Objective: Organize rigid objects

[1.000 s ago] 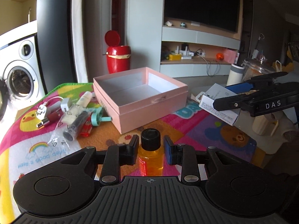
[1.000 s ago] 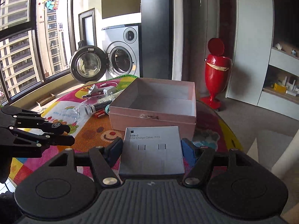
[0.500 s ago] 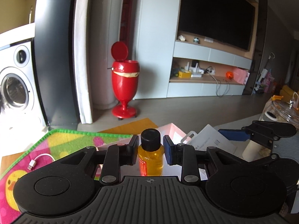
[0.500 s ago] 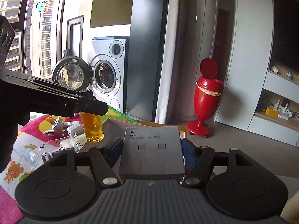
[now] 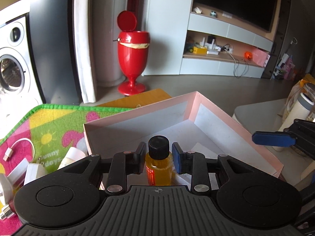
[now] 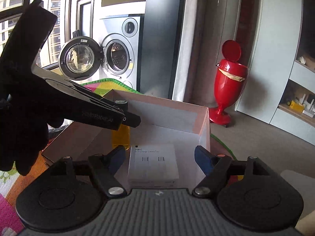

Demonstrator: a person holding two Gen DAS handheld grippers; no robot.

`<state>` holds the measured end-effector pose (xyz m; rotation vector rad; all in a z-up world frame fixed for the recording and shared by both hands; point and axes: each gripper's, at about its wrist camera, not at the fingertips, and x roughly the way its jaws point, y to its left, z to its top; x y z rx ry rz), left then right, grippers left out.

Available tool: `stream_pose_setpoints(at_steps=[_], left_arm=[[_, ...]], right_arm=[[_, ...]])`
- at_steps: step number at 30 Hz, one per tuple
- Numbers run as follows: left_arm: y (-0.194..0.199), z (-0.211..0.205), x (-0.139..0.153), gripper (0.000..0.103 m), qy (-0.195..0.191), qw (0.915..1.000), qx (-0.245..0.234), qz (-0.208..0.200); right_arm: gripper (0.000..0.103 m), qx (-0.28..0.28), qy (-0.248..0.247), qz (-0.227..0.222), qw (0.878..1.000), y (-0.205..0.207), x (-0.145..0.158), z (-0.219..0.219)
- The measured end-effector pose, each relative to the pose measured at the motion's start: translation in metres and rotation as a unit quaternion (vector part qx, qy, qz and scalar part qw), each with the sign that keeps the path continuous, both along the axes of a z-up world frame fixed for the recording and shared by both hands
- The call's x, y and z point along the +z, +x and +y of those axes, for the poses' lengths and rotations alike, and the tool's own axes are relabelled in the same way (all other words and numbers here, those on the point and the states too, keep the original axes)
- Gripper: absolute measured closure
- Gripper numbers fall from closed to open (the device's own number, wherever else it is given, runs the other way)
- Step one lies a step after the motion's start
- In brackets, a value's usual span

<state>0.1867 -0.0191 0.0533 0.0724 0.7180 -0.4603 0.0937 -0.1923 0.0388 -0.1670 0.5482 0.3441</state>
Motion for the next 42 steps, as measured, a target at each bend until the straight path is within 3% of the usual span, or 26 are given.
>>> stream_pose_setpoints(at_steps=[8,12,17,20,23,27,30,33,35,39,42], left_arm=[[-0.021,0.012,0.006,0.071,-0.035,0.9993,0.005,-0.012],[-0.044,0.038,0.029,0.071,-0.073,0.9961,0.022,-0.045],[-0.072,0.094,0.046,0.071,-0.072,0.9872,0.107,-0.094],[-0.08,0.133,0.038,0.072,-0.071,0.9797,0.174,-0.07],[-0.089,0.16,0.02,0.072,-0.073,0.9746,0.208,-0.04],[-0.12,0.185,0.005,0.072,-0.084,0.9616,0.254,-0.062],[-0.137,0.2,0.0,0.072,-0.094,0.9465,0.301,-0.071],[-0.143,0.211,-0.006,0.072,-0.105,0.9495,0.289,-0.061],[-0.148,0.217,-0.012,0.072,-0.115,0.9468,0.293,-0.068],[-0.154,0.232,-0.023,0.072,-0.148,0.9347,0.311,-0.09],[-0.151,0.238,-0.028,0.073,-0.167,0.933,0.311,-0.072]], right_arm=[[0.02,0.012,0.004,-0.017,1.0,-0.063,-0.001,-0.01],[0.02,0.022,-0.008,-0.021,0.999,-0.083,-0.006,0.0],[0.02,0.051,-0.011,0.002,0.999,-0.097,-0.015,0.019],[0.02,0.06,-0.019,0.008,0.998,-0.101,-0.018,0.032],[0.02,0.071,-0.018,0.014,0.997,-0.102,-0.016,0.045],[0.02,0.094,-0.013,0.02,0.995,-0.1,-0.002,0.062],[0.02,0.118,-0.007,0.019,0.993,-0.084,0.023,0.082],[0.018,0.145,0.007,0.041,0.989,-0.049,0.05,0.114],[0.018,0.144,0.017,0.071,0.987,-0.014,0.062,0.141],[0.018,0.124,0.027,0.154,0.98,0.066,0.061,0.197],[0.018,0.089,0.022,0.206,0.974,0.117,0.042,0.231]])
